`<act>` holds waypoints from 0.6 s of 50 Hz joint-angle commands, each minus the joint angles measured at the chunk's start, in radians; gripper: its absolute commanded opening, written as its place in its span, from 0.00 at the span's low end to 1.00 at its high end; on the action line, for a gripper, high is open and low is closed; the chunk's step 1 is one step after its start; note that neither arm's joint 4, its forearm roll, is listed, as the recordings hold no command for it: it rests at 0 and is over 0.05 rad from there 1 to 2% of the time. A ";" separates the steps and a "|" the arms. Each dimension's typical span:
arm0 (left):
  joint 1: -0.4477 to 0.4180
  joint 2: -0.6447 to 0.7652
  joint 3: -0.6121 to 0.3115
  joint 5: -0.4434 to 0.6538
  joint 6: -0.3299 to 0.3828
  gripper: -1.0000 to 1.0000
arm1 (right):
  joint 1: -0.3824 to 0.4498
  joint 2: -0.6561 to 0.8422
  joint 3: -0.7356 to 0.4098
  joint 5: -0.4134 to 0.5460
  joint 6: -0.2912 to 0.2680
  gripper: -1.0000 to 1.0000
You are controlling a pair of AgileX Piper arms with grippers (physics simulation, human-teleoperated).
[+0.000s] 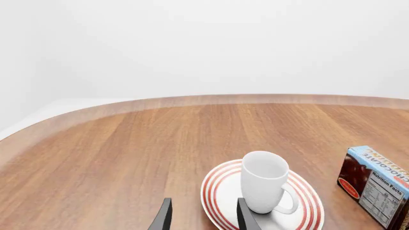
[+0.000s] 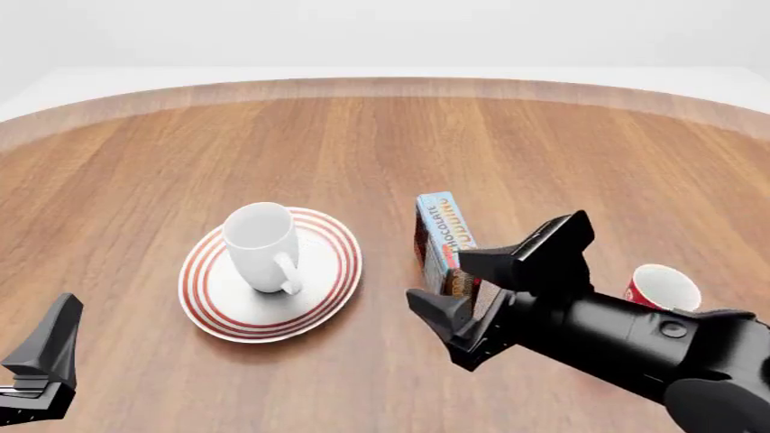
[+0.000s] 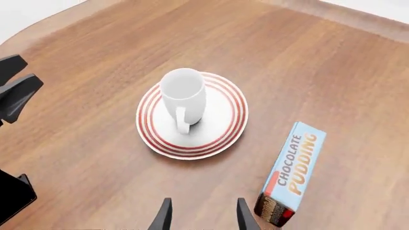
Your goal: Pick up the white mug and put it on the plate, and put the chocolate pudding to the right of the plate.
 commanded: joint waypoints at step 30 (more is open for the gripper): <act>0.000 0.000 0.000 0.000 0.000 1.00 | -0.082 -0.248 0.088 0.124 -0.014 1.00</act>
